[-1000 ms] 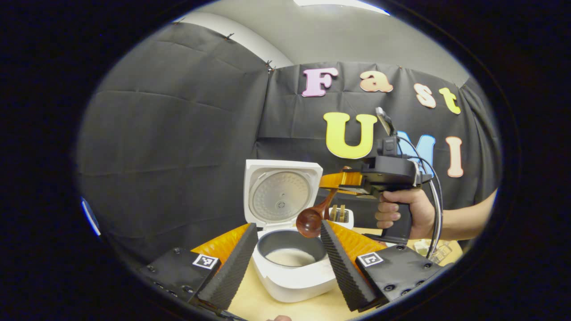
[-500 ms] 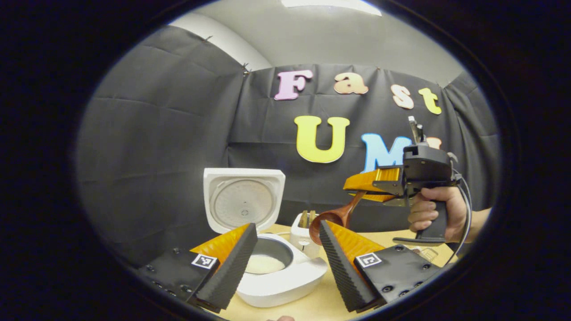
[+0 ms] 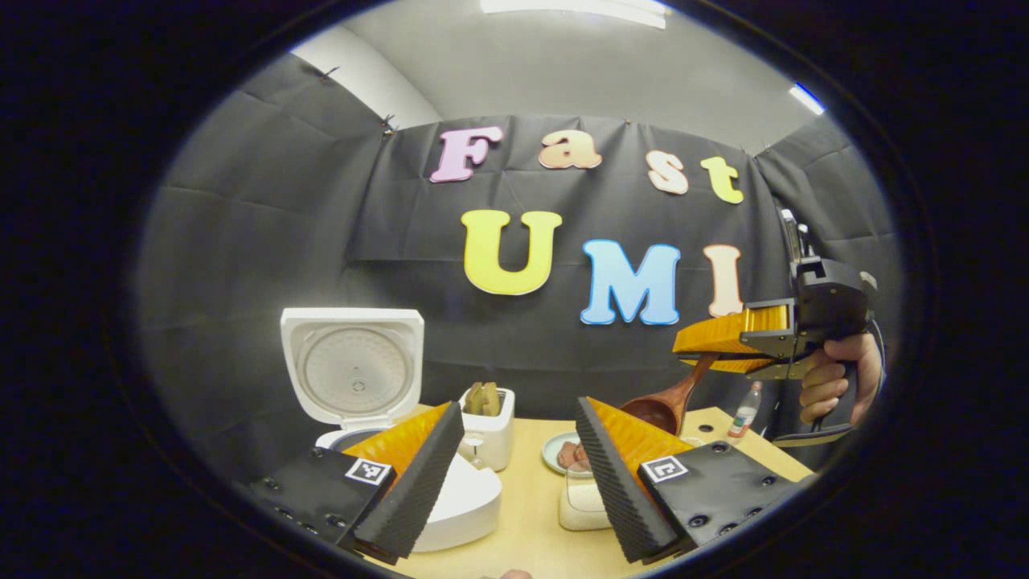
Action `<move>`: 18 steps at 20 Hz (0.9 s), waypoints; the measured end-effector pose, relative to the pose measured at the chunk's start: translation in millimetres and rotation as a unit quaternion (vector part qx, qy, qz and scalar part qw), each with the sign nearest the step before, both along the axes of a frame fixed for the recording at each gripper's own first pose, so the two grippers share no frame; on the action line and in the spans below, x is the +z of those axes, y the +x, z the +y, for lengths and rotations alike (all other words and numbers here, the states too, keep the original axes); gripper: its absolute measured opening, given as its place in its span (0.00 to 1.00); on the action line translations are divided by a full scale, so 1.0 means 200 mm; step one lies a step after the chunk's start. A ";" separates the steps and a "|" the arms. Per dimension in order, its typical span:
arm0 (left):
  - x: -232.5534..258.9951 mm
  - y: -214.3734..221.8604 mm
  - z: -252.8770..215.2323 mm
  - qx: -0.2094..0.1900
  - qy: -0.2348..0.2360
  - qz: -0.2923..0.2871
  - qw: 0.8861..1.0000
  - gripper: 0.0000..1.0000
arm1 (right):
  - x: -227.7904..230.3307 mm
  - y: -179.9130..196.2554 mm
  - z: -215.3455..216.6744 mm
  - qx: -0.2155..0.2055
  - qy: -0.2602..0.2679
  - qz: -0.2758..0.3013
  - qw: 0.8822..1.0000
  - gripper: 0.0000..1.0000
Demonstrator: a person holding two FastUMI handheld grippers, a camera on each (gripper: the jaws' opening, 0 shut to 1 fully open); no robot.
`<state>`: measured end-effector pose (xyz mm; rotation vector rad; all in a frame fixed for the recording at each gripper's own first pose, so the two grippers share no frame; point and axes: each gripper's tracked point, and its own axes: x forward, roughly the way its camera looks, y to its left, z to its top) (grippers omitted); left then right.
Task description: Close the left gripper, press the button to open the rice cooker; take a wooden spoon from the chopstick holder with the right hand, scoop a spoonful of rice and pour it into the rice cooker, then put the wooden spoon back into the chopstick holder.
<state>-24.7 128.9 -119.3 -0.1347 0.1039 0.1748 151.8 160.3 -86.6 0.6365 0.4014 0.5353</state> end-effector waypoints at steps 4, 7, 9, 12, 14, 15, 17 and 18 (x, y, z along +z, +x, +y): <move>0.03 0.05 -0.16 -0.031 0.004 0.000 1.000 0.96 | -0.02 -0.04 -0.22 -0.028 -0.006 -0.001 1.000 0.11; 0.05 0.08 -0.24 -0.049 0.003 0.000 0.999 0.96 | -0.09 -0.04 -0.37 -0.046 -0.013 0.011 0.999 0.11; 0.06 0.08 -0.27 -0.053 0.003 0.001 0.999 0.96 | -0.14 -0.03 -0.45 -0.052 -0.008 0.029 0.998 0.11; 0.06 0.09 -0.32 -0.058 0.002 0.006 0.998 0.98 | -0.18 -0.02 -0.56 -0.069 -0.011 0.038 0.997 0.11; 0.06 0.10 -0.35 -0.059 0.006 0.009 0.998 0.98 | -0.22 0.02 -0.67 -0.089 -0.022 0.038 0.995 0.11; 0.07 0.10 -0.35 -0.059 0.010 0.009 0.998 0.98 | -0.24 0.05 -0.74 -0.105 -0.028 0.038 0.993 0.11; 0.08 0.09 -0.36 -0.057 0.017 0.011 0.998 0.98 | -0.32 0.12 -0.90 -0.144 -0.038 0.049 0.988 0.11; 0.07 0.08 -0.36 -0.056 0.017 0.013 0.998 0.98 | -0.35 0.15 -0.96 -0.158 -0.043 0.054 0.985 0.11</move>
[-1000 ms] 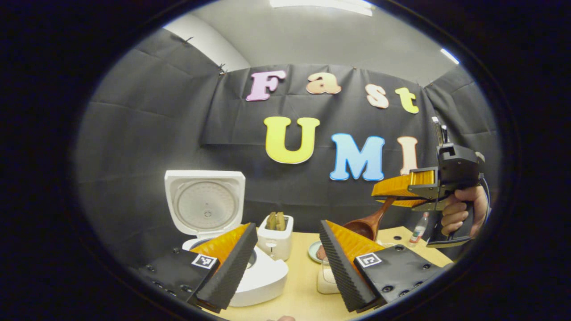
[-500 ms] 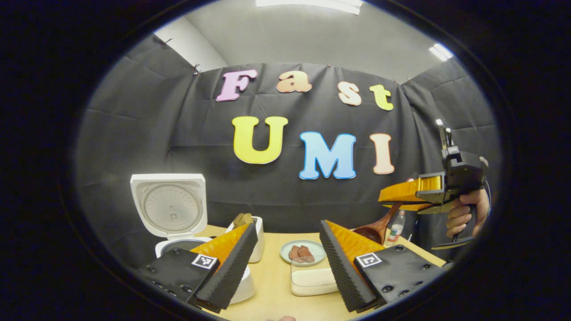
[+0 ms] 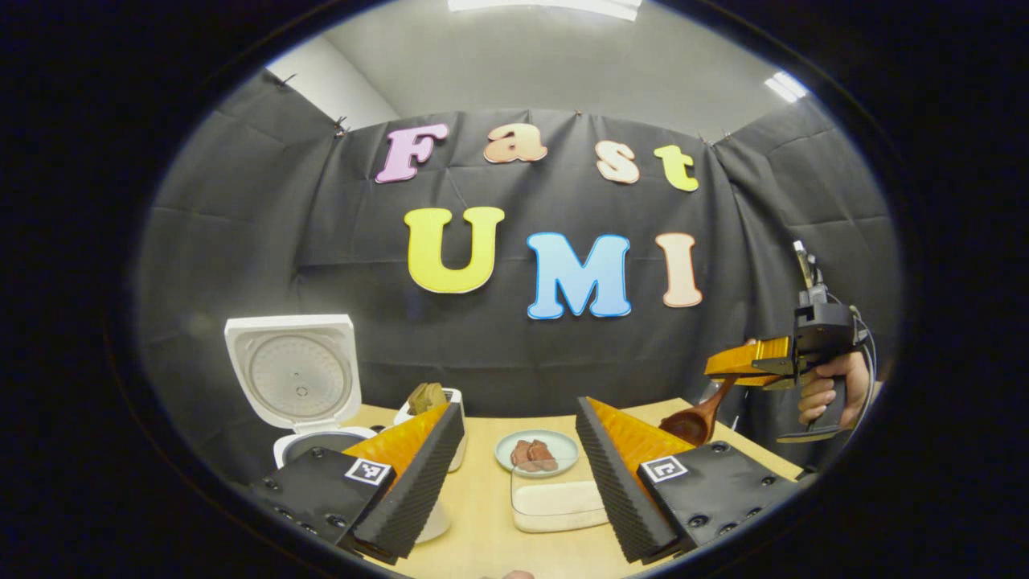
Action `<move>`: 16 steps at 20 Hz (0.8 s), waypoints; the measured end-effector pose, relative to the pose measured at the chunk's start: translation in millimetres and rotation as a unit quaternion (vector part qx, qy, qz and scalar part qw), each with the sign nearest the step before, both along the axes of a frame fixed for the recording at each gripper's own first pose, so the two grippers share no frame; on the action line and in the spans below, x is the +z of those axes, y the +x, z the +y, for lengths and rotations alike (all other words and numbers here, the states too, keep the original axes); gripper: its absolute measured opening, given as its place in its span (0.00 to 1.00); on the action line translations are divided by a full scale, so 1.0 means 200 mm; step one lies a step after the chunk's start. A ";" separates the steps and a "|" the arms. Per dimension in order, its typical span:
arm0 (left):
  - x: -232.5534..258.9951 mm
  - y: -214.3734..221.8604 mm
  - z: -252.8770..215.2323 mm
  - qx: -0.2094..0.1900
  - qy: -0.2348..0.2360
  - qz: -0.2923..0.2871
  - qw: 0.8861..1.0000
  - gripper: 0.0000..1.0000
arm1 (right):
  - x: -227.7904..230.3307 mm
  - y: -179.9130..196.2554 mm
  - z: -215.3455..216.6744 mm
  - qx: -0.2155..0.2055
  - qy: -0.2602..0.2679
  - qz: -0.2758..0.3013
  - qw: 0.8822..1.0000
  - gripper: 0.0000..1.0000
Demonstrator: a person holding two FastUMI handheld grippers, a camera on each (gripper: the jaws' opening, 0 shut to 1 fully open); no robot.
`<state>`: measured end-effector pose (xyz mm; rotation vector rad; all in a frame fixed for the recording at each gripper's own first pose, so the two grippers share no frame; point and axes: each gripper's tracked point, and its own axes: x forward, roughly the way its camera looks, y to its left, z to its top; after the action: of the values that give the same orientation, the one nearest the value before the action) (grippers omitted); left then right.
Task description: Close the left gripper, press the button to open the rice cooker; take a wooden spoon from the chopstick holder with the right hand, scoop a spoonful of rice and pour it into the rice cooker, then put the wooden spoon back into the chopstick holder.
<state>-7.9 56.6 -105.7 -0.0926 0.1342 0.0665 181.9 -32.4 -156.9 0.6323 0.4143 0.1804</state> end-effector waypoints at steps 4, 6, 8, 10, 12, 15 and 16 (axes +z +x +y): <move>-0.01 -0.04 0.01 0.014 0.000 0.010 1.000 0.97 | -0.14 0.10 -0.21 -0.045 -0.022 0.020 0.999 0.11; -0.02 -0.06 0.02 0.023 0.003 0.016 1.000 0.97 | -0.21 0.14 -0.28 -0.062 -0.038 0.024 0.997 0.11; -0.01 -0.07 0.03 0.031 0.009 0.019 0.999 0.96 | -0.30 0.16 -0.33 -0.069 -0.060 0.032 0.995 0.11; 0.00 -0.10 0.05 0.038 0.020 0.025 0.999 0.96 | -0.37 0.19 -0.37 -0.077 -0.079 0.034 0.993 0.11; 0.00 -0.13 0.07 0.047 0.030 0.032 0.998 0.96 | -0.47 0.22 -0.39 -0.081 -0.107 0.038 0.990 0.11; -0.04 -0.17 0.09 0.059 0.033 0.052 0.996 0.97 | -0.61 0.24 -0.37 -0.065 -0.124 0.054 0.989 0.11; -0.06 -0.20 0.10 0.064 0.035 0.058 0.996 0.97 | -0.65 0.25 -0.36 -0.064 -0.125 0.059 0.988 0.11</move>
<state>-47.2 76.8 -117.7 -0.0280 0.2412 0.2051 232.5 -105.2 -287.2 0.4206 0.4999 -0.0321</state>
